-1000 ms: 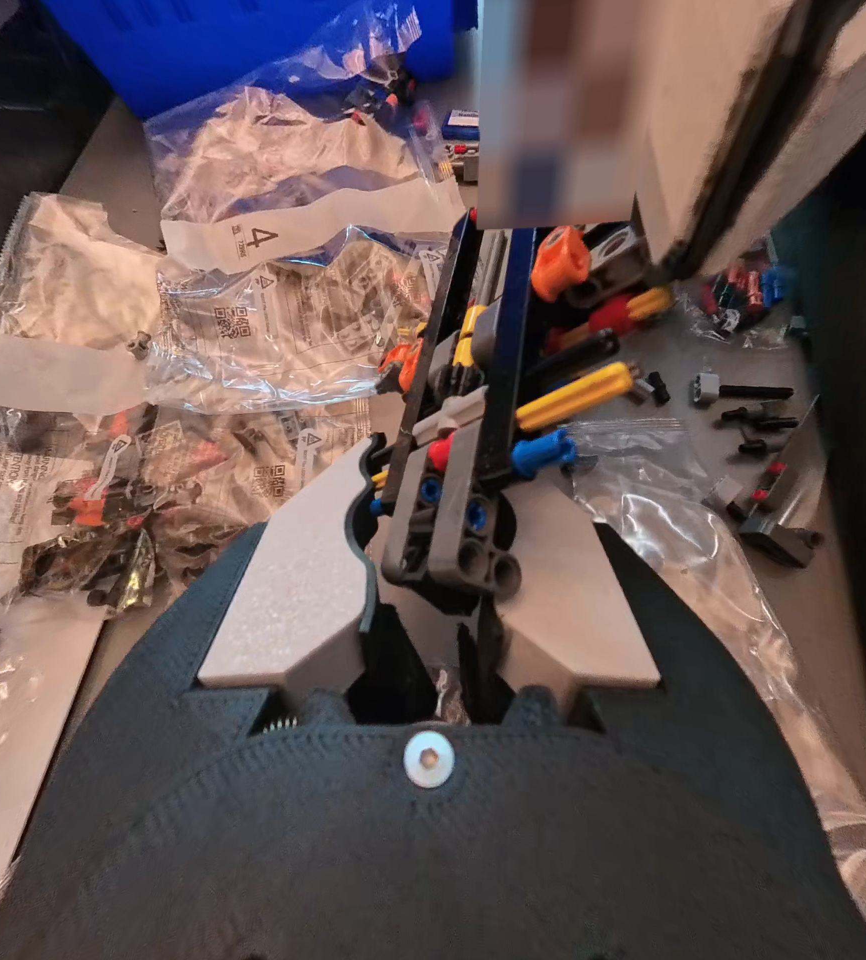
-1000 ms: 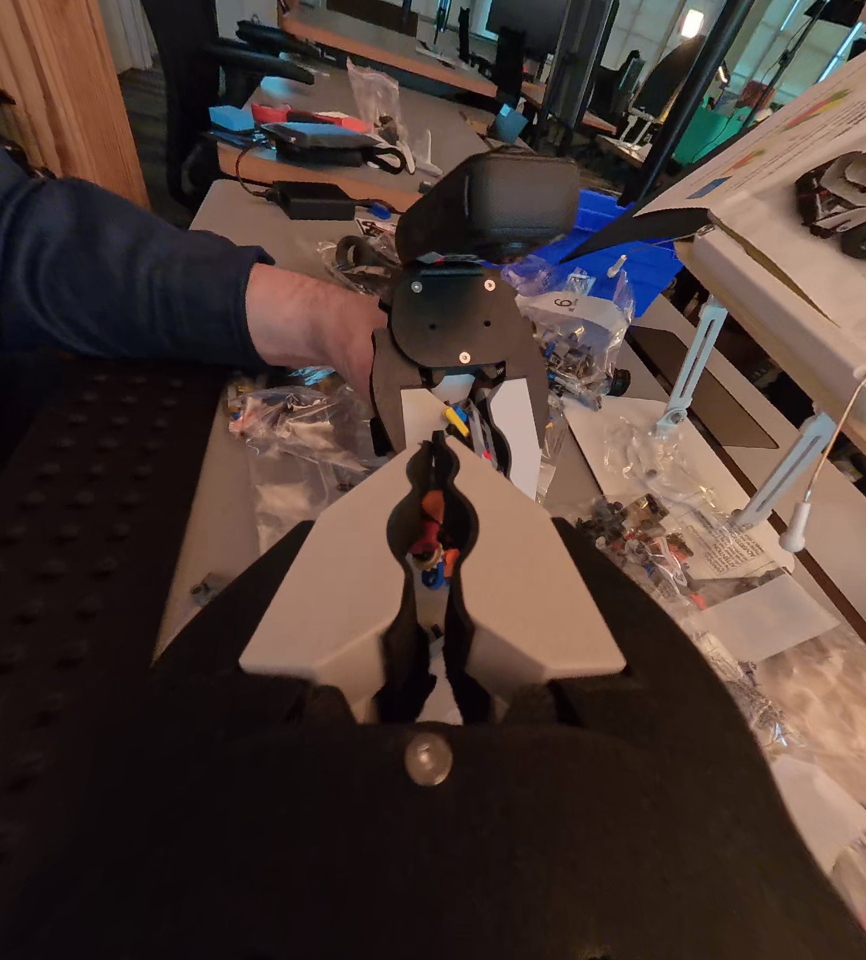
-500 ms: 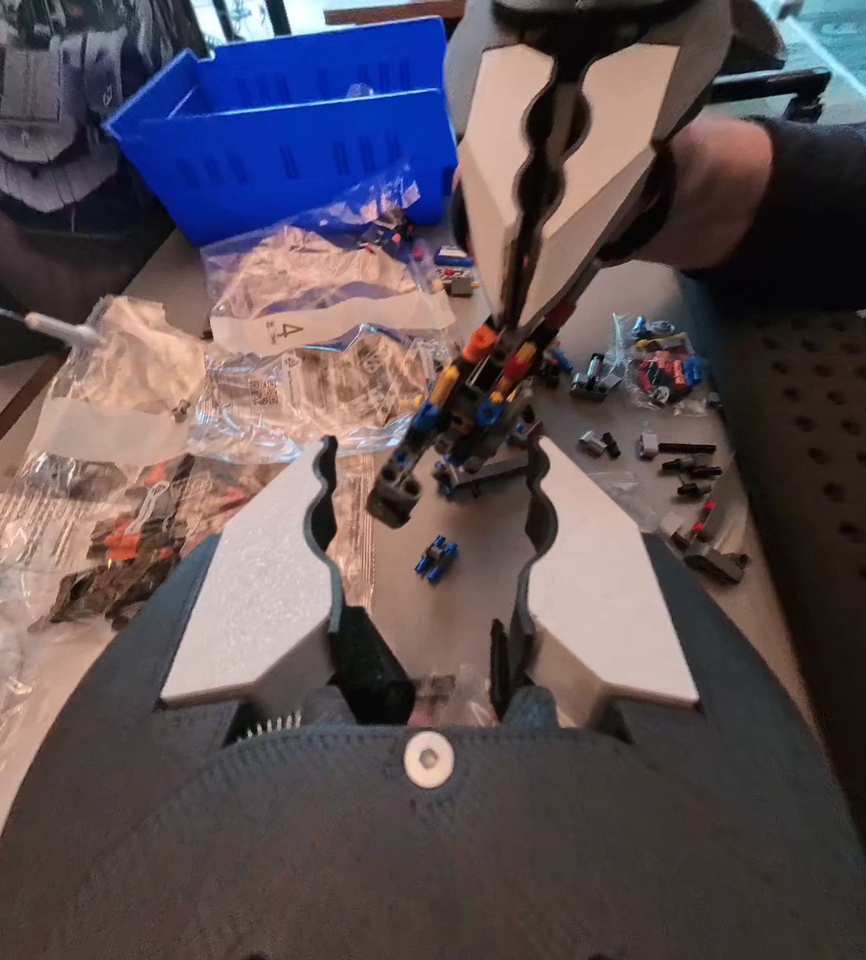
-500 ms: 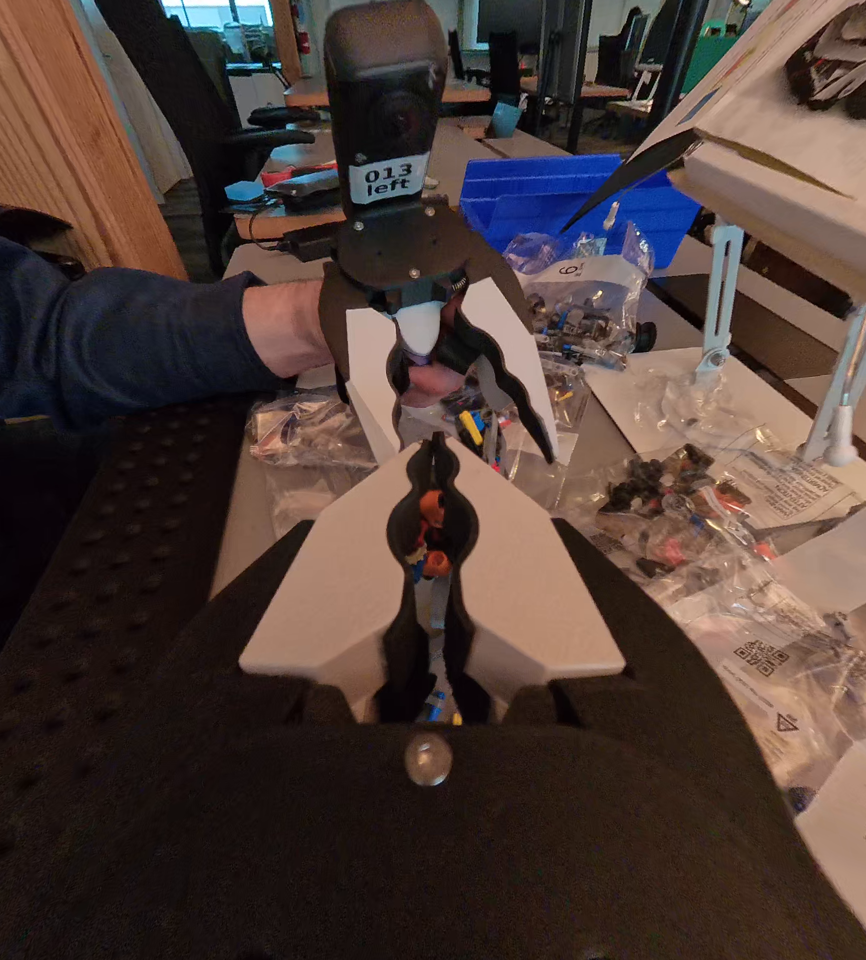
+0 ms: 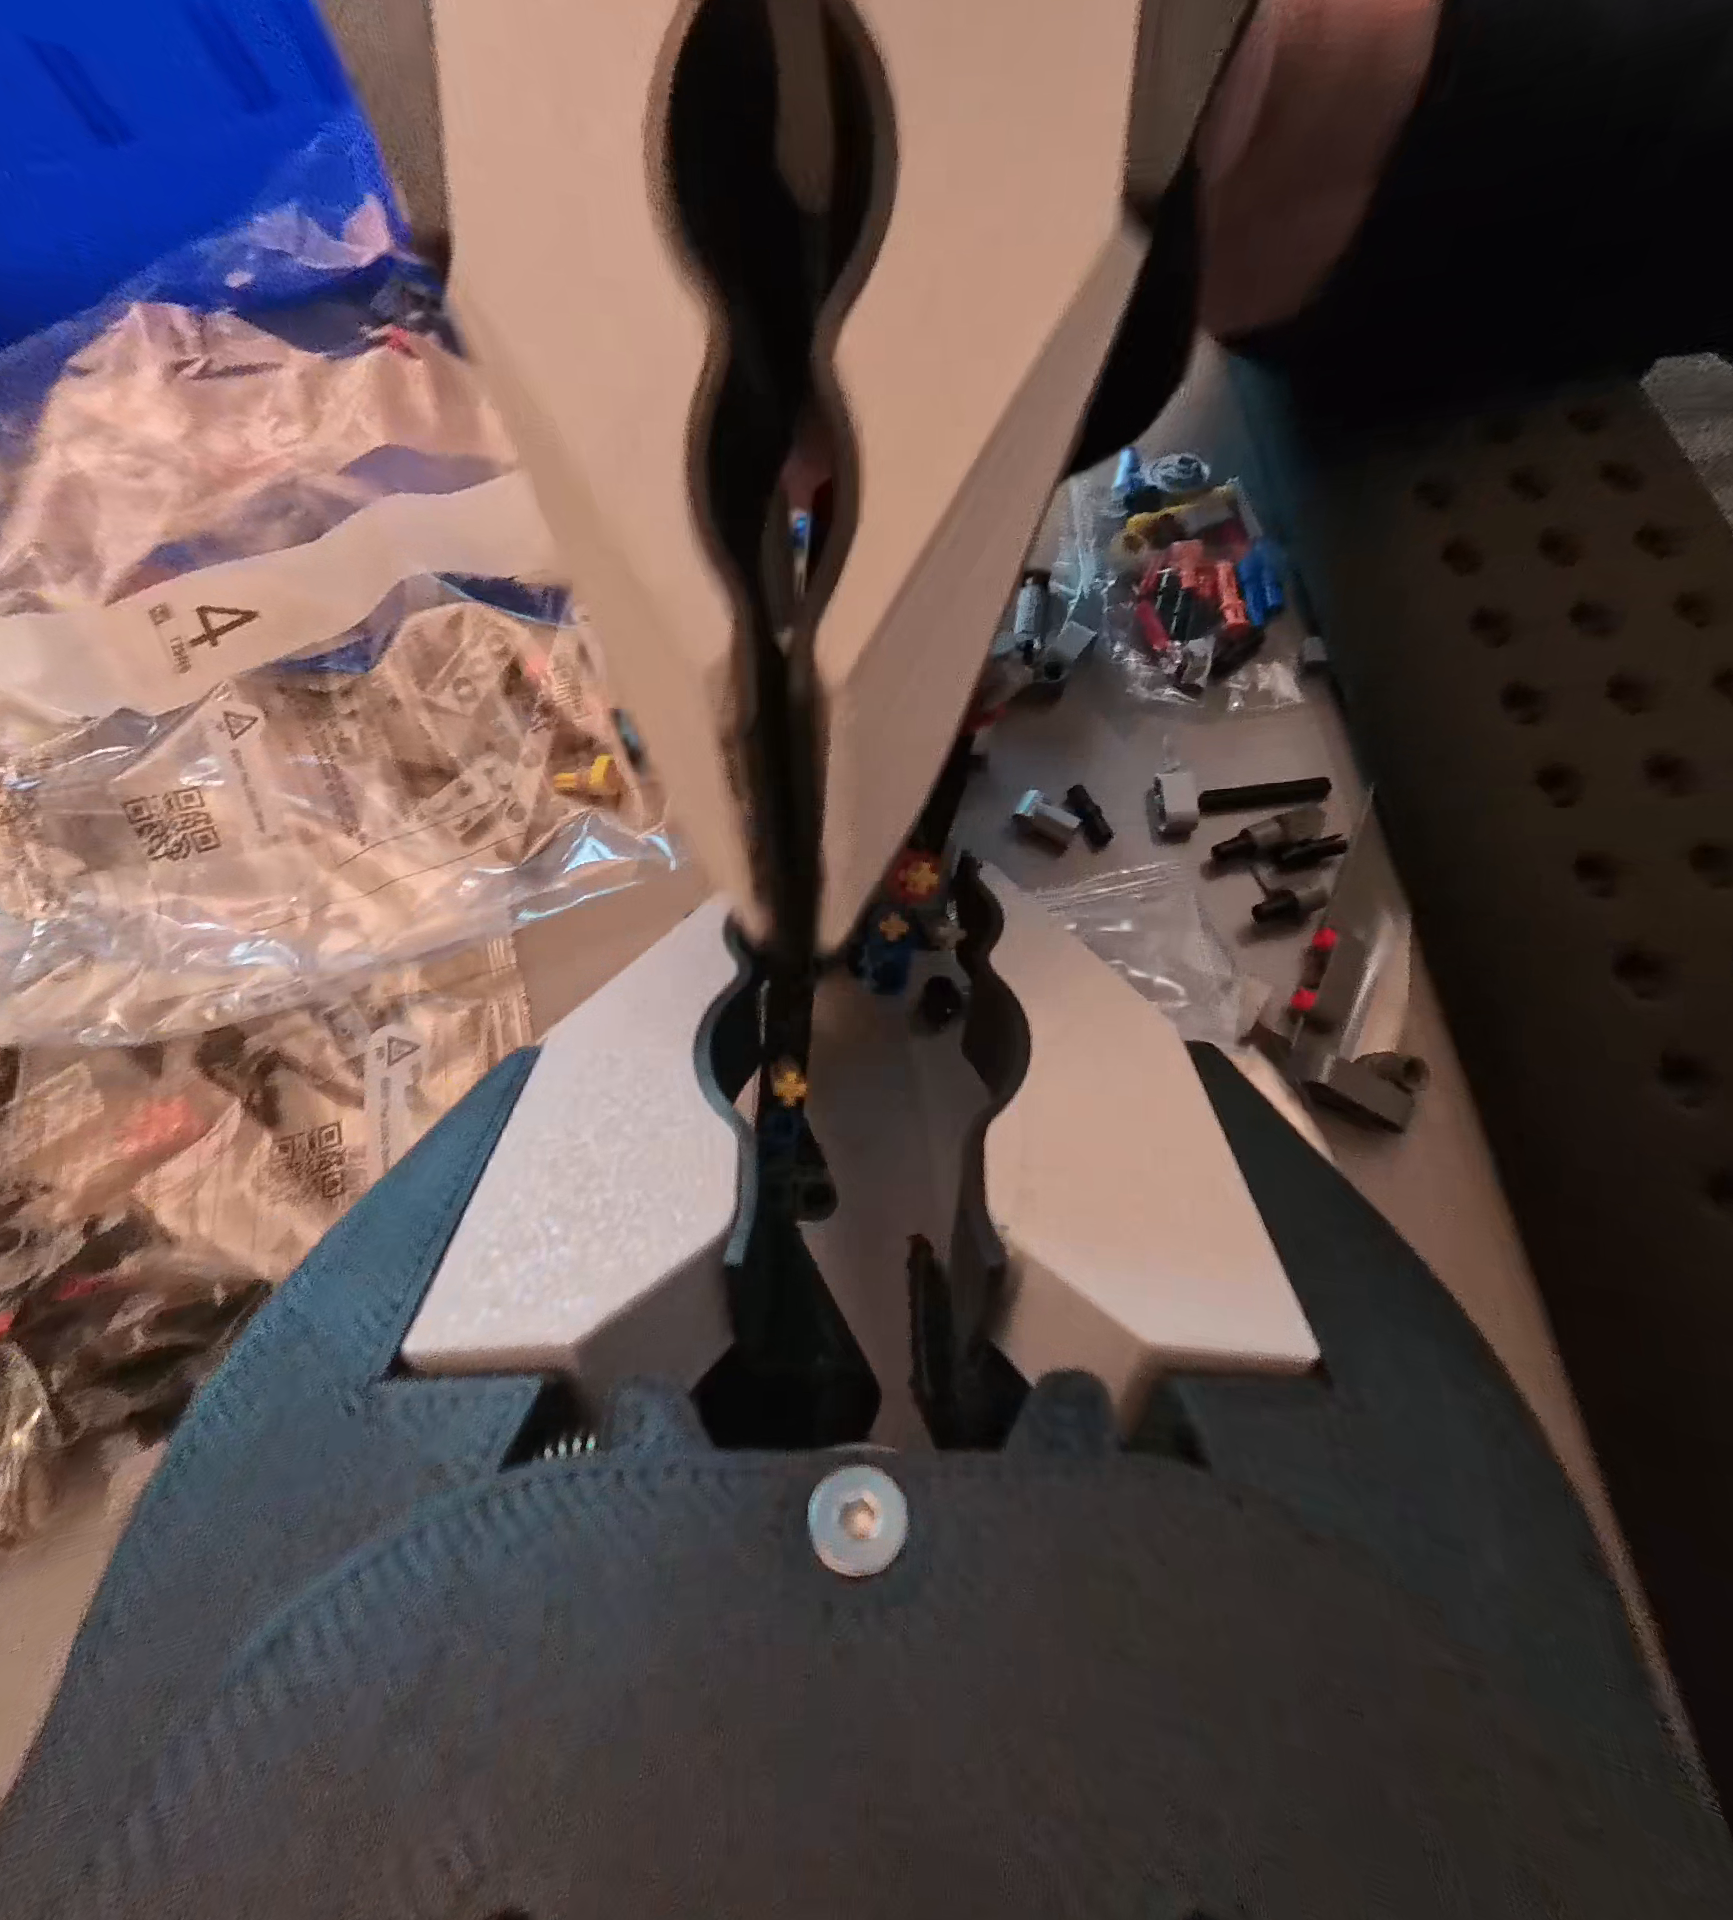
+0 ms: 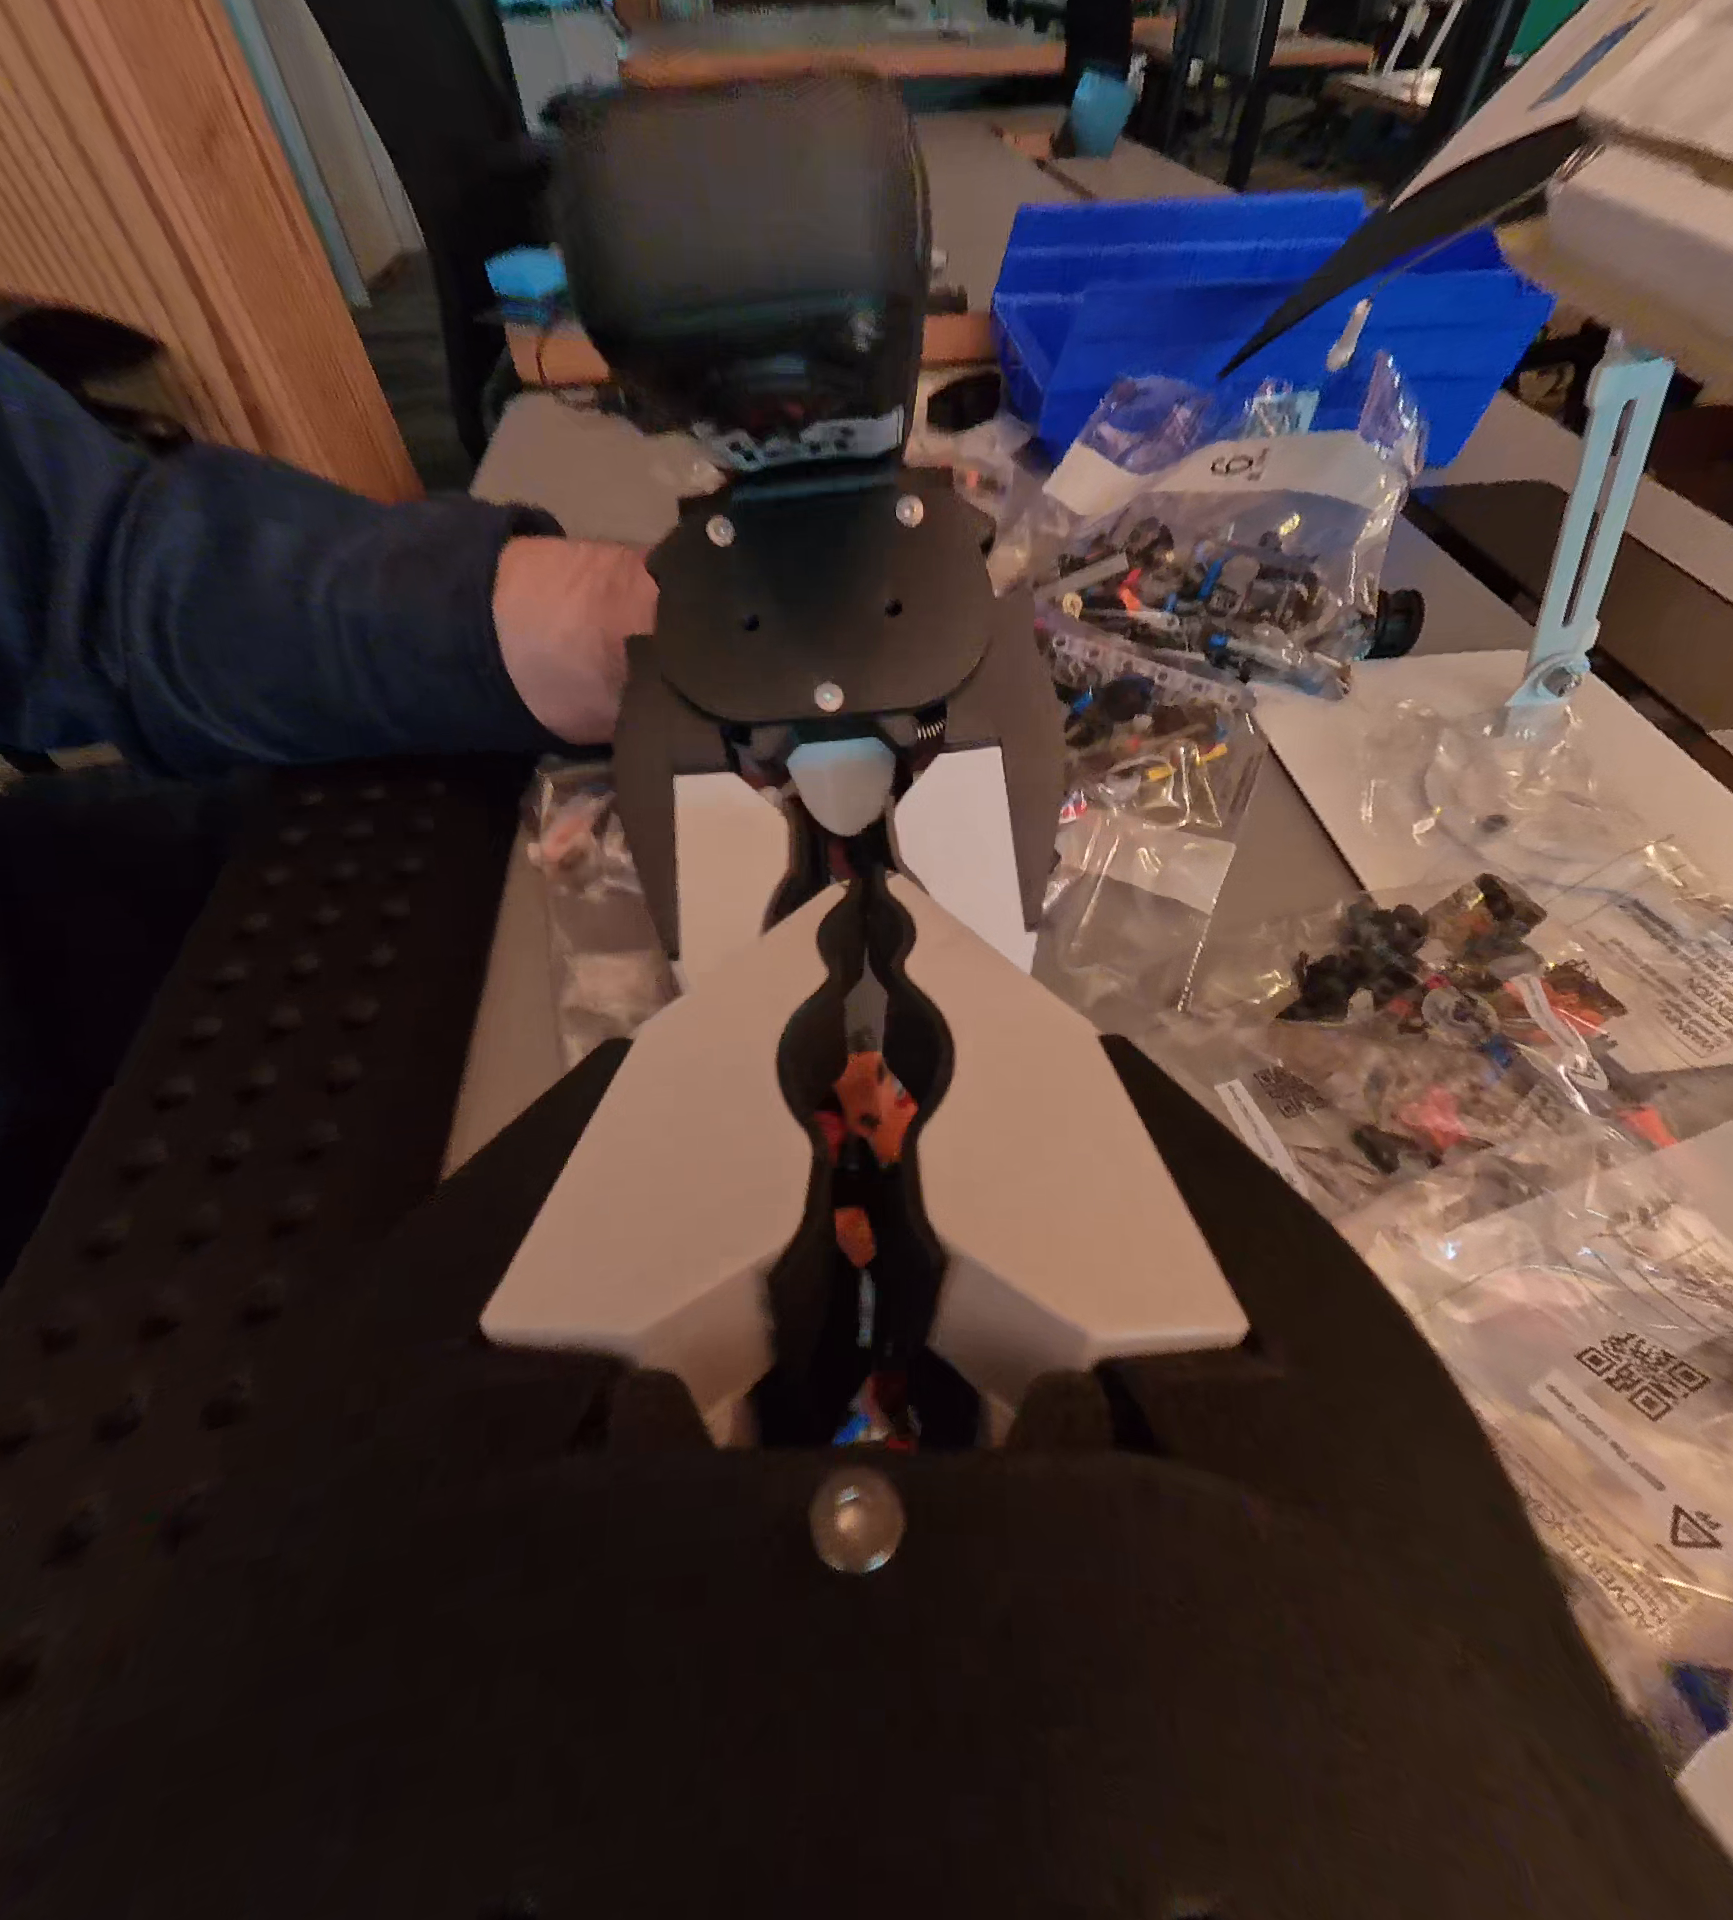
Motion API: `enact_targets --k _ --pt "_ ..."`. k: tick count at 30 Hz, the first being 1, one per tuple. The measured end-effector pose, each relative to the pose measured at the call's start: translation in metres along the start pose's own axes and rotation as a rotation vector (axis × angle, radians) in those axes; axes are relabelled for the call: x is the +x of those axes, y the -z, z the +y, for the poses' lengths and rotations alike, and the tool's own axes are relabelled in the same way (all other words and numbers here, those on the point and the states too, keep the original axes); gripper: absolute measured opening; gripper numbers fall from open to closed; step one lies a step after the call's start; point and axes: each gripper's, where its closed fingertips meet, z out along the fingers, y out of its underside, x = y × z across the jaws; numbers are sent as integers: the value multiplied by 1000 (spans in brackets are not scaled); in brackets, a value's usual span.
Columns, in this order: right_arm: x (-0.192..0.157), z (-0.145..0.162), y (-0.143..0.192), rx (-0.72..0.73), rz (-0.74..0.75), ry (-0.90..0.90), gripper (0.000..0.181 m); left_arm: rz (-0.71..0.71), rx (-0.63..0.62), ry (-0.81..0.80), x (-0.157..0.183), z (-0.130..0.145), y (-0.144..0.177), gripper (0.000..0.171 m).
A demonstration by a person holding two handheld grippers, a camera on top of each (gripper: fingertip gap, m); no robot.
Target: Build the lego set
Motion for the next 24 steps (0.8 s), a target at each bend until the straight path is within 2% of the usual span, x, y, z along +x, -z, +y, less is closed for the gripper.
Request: enact_targets --k 3,6,7,12,14,18,21,22,24 --pt "11 1 15 -1 46 -18 0 -30 1 33 -8 2 6 35" --pt "22 12 22 -61 109 -14 28 -72 -14 32 -13 2 10 35" --pt "21 10 24 -51 104 -11 31 -85 -22 31 -15 2 11 35" --pt "17 22 22 -126 89 22 25 -111 -64 28 -18 8 14 36" --pt "12 15 23 -91 63 26 25 -110 -82 22 -17 9 15 35" --pt "3 13 21 -100 43 79 40 -135 -121 11 -18 11 15 35" --pt "10 34 11 -227 106 130 43 -140 -122 10 -18 10 15 35" --pt "13 40 8 -269 128 154 42 -136 -117 8 -17 9 15 35" --pt "12 44 4 -286 127 182 24 -146 -130 -6 -18 11 15 35"
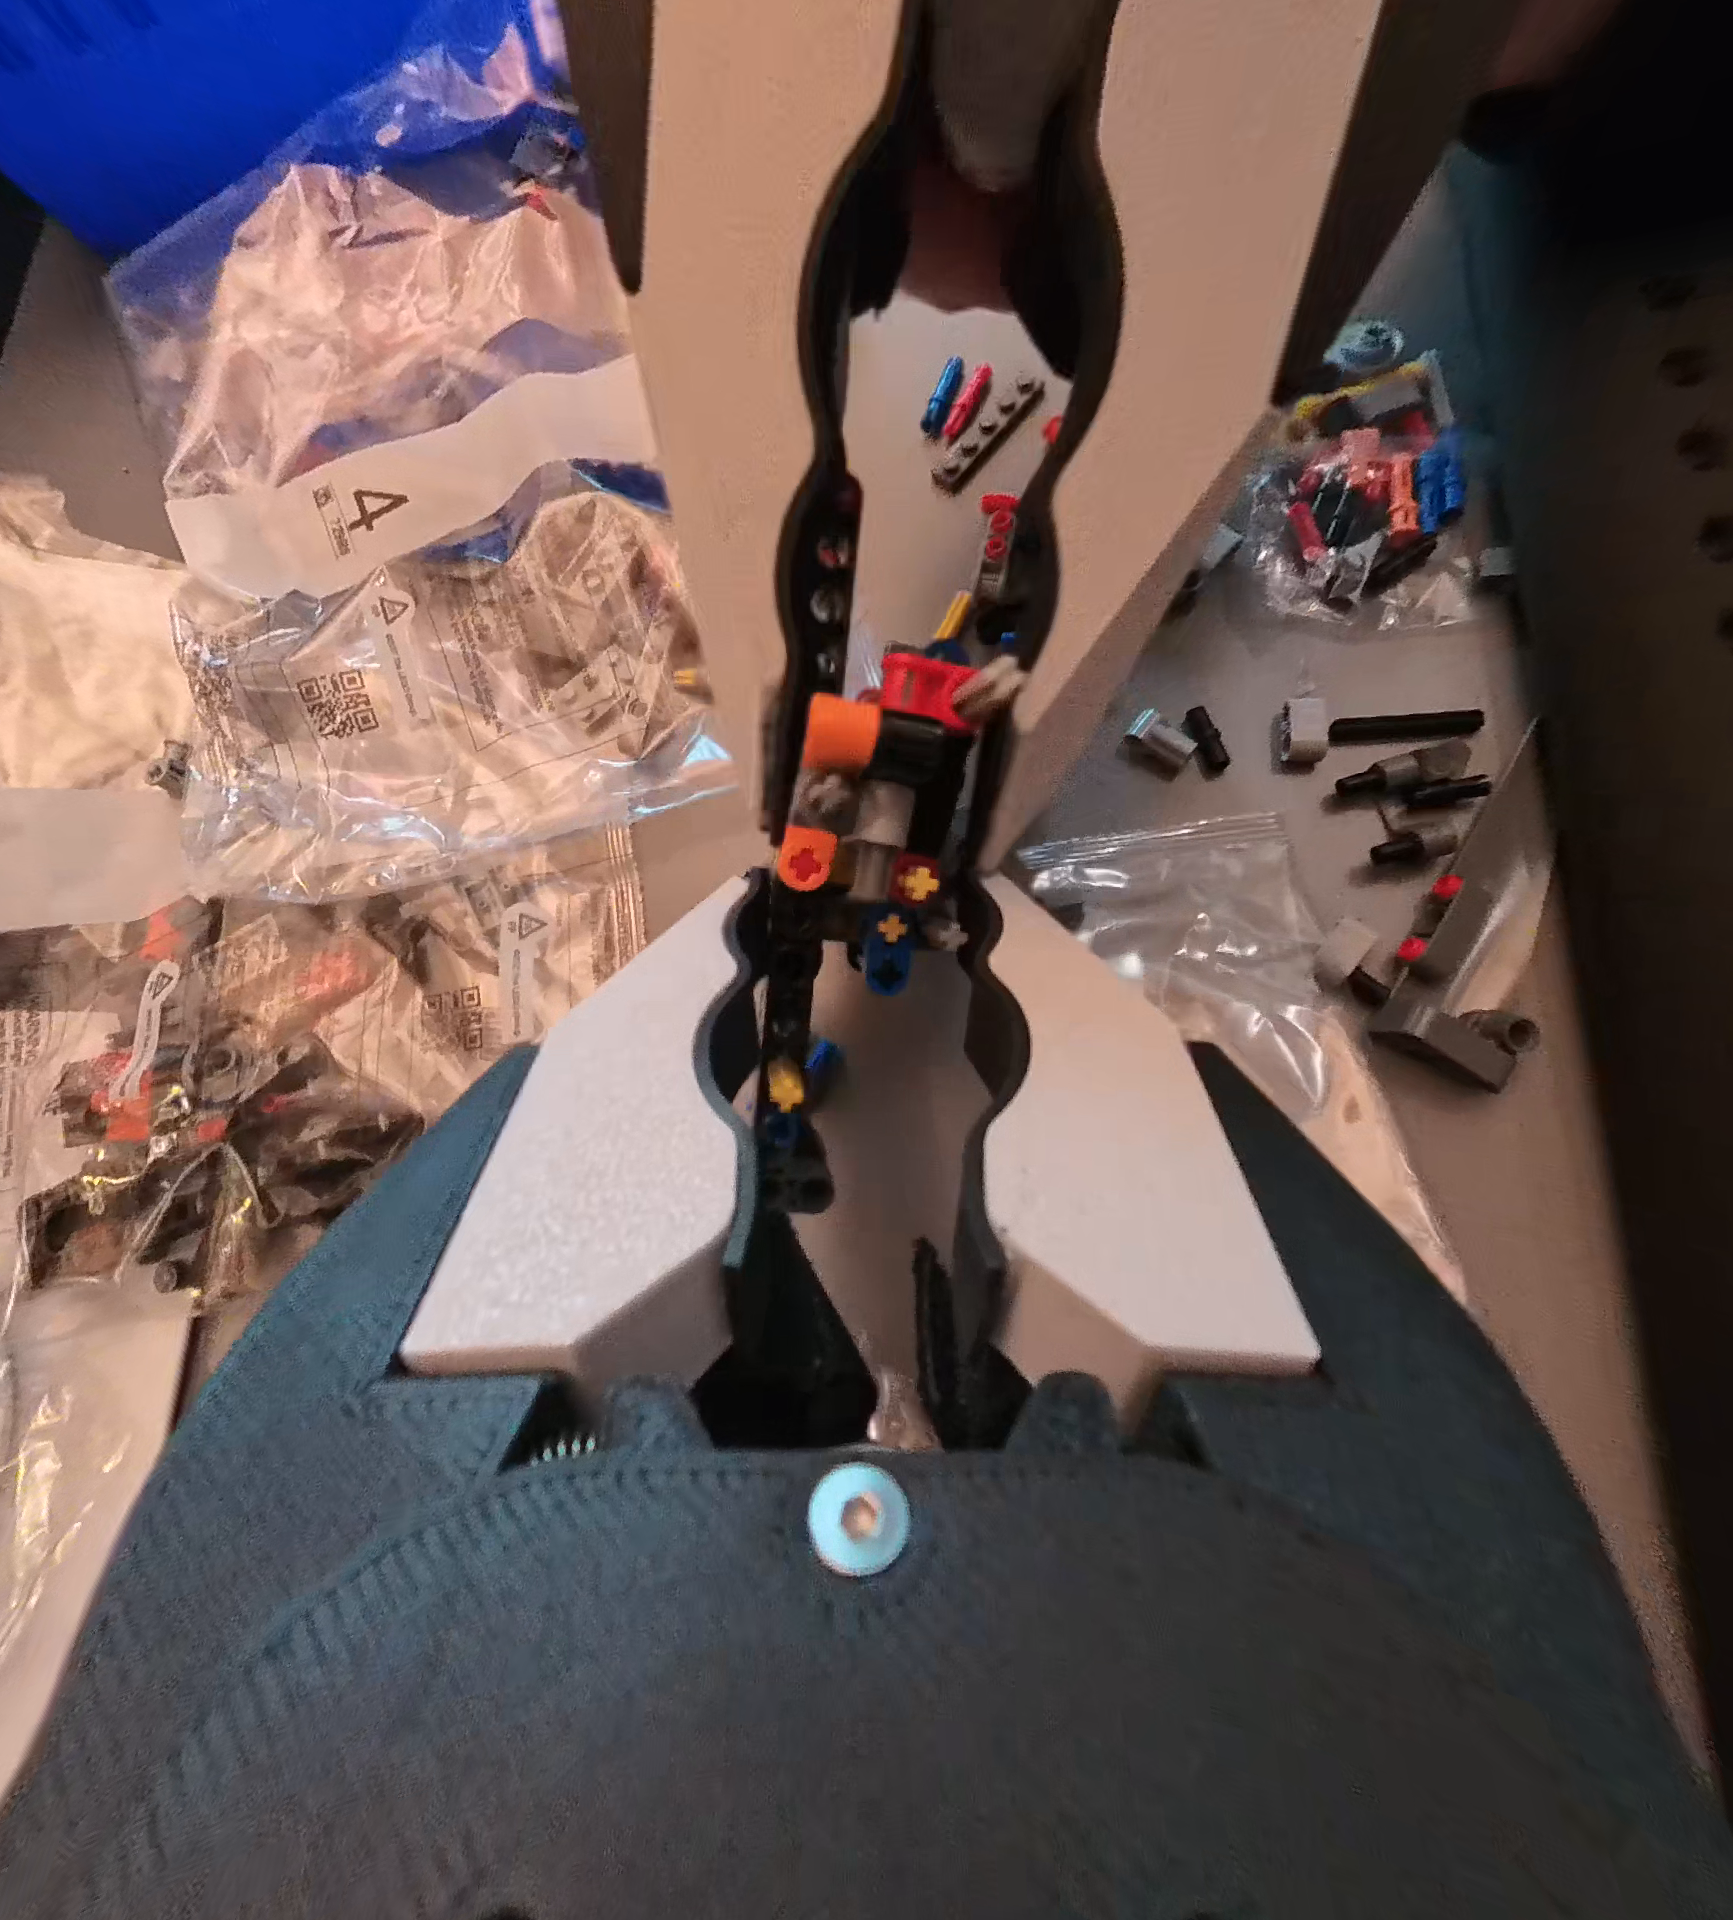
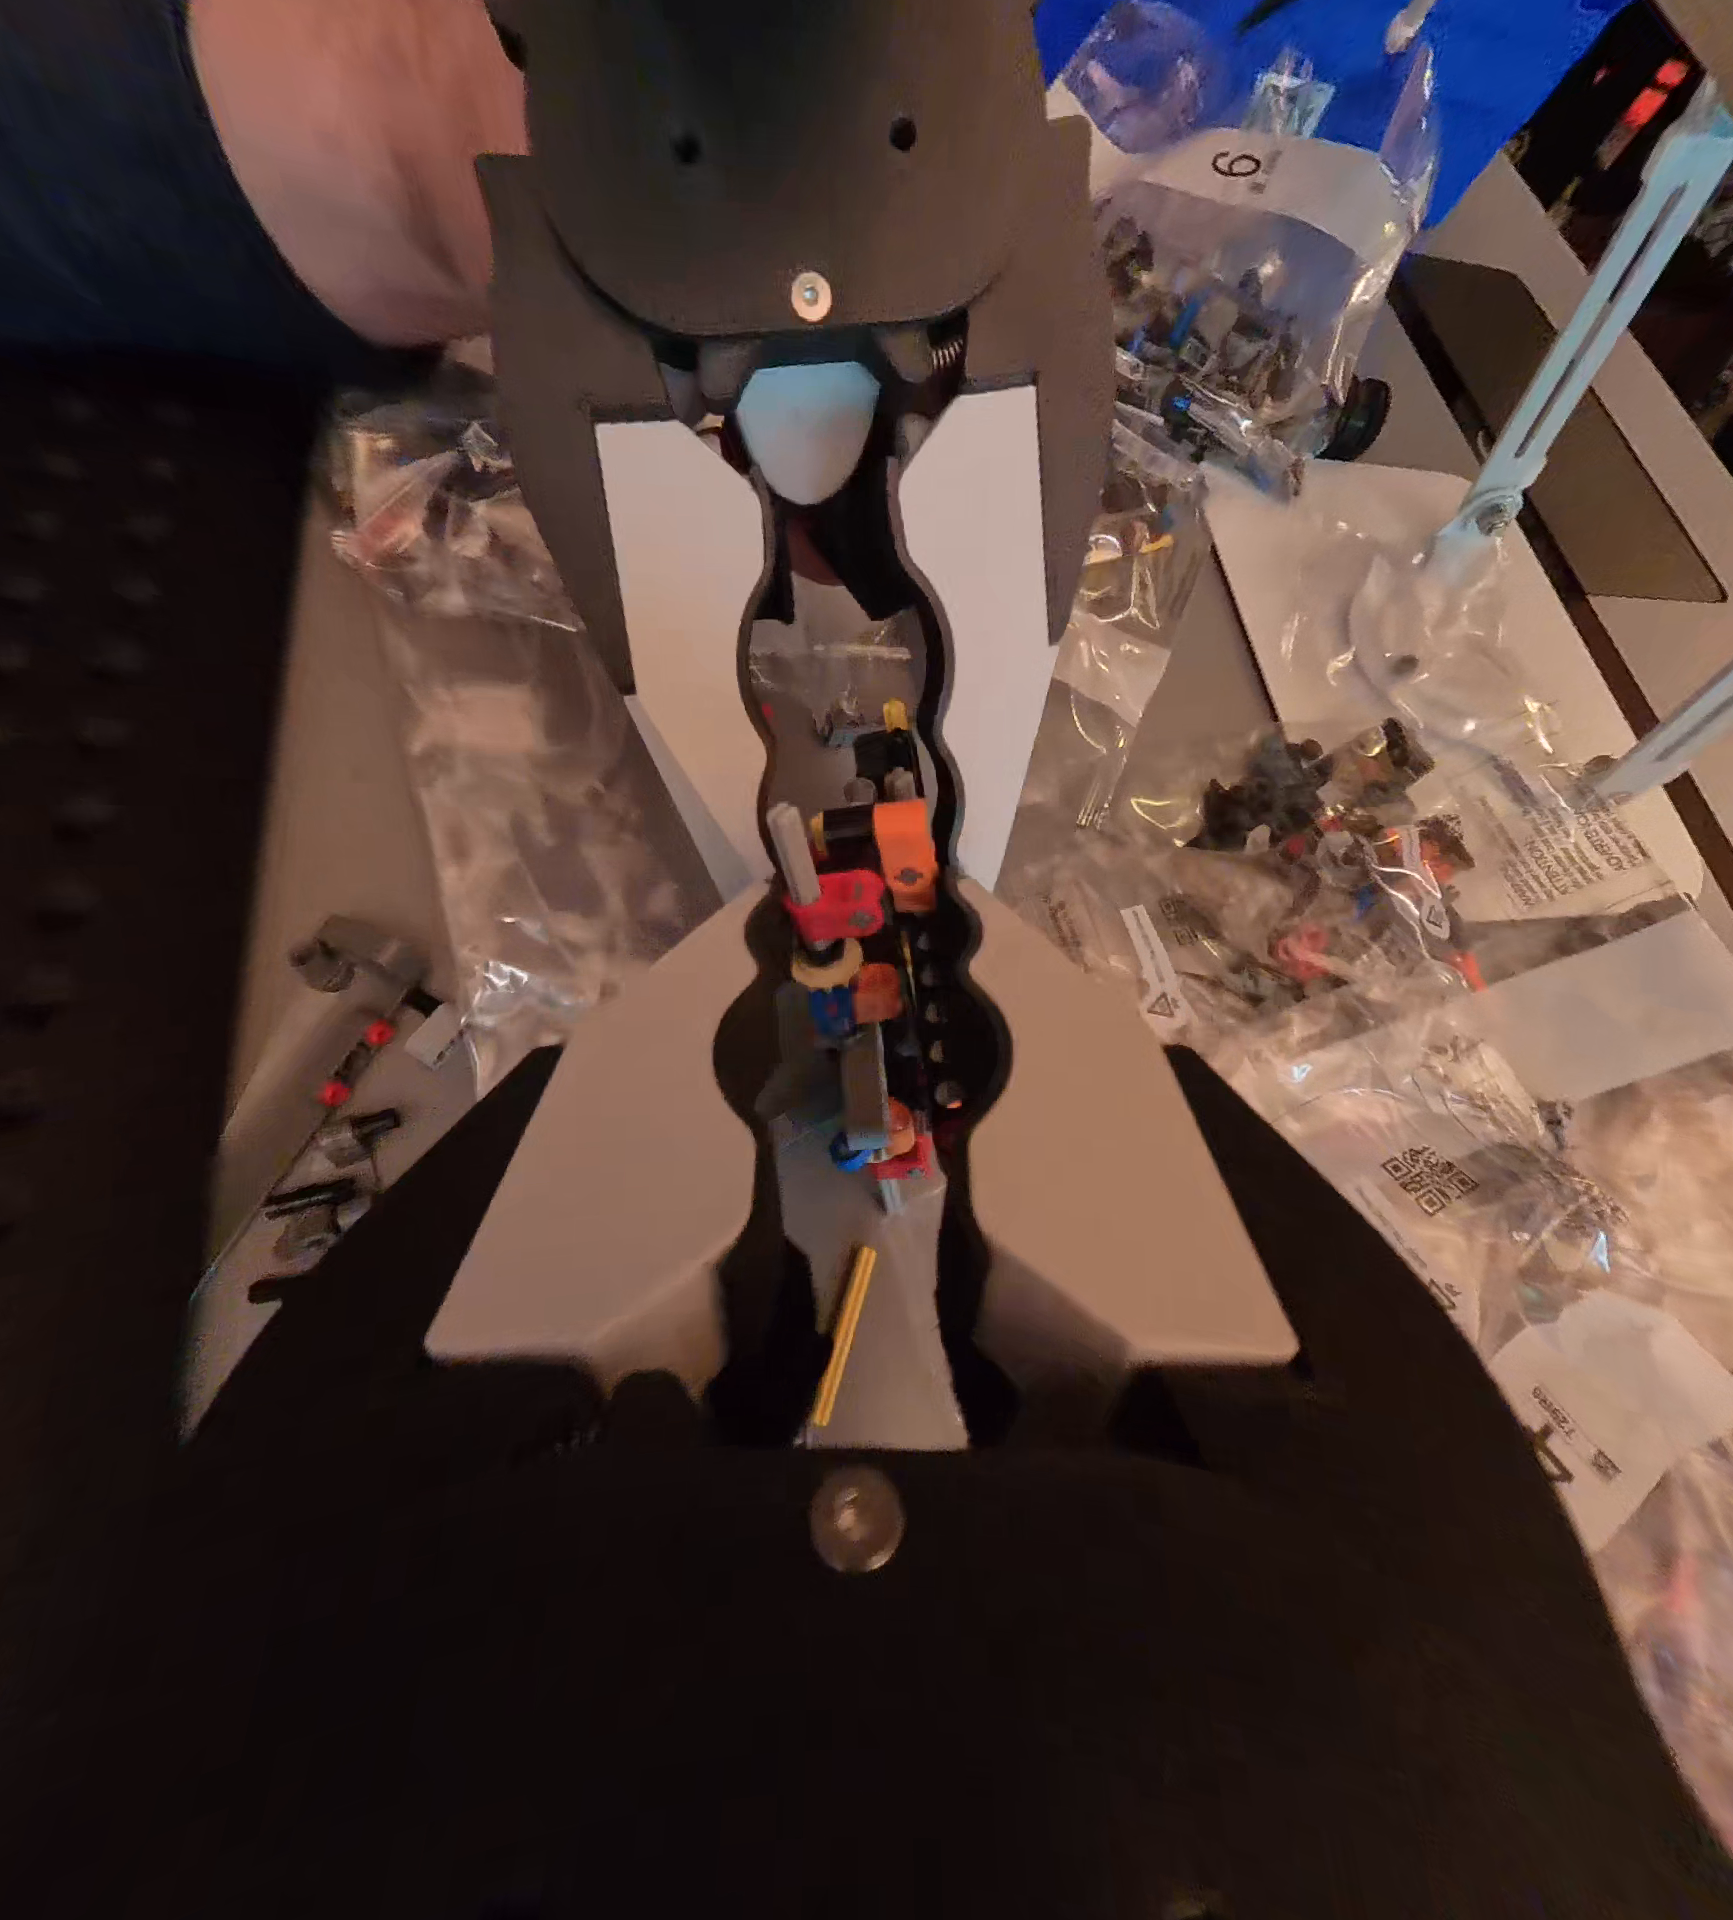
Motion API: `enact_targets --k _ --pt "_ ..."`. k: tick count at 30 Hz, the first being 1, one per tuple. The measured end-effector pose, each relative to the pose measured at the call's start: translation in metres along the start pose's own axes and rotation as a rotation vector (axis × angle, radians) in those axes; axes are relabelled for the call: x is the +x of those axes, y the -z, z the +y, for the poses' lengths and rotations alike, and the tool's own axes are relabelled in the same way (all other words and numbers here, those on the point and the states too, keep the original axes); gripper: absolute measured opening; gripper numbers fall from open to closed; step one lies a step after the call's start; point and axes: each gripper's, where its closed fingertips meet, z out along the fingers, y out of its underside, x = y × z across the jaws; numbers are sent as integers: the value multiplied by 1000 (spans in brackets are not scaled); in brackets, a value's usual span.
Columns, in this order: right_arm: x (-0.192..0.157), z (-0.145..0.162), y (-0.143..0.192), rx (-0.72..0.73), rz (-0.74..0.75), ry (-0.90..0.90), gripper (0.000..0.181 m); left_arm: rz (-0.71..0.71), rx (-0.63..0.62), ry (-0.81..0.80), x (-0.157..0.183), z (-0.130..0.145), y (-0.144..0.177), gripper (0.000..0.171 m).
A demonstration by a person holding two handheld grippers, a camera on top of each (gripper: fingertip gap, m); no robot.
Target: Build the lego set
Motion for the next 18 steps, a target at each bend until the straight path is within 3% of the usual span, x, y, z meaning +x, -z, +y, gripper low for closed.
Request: enact_targets --k 6,9,14,18 --pt "9 4 7 32 -9 -79 21 -22 141 30 -9 -15 23 37" --pt "9 3 6 43 -15 -82 21 -22 255 42 -11 -27 40 29" --pt "10 6 4 26 -14 -80 21 -35 198 -10 -6 -24 29 9" --pt "8 6 2 17 -13 -65 21 -34 202 -11 -5 -25 27 6"
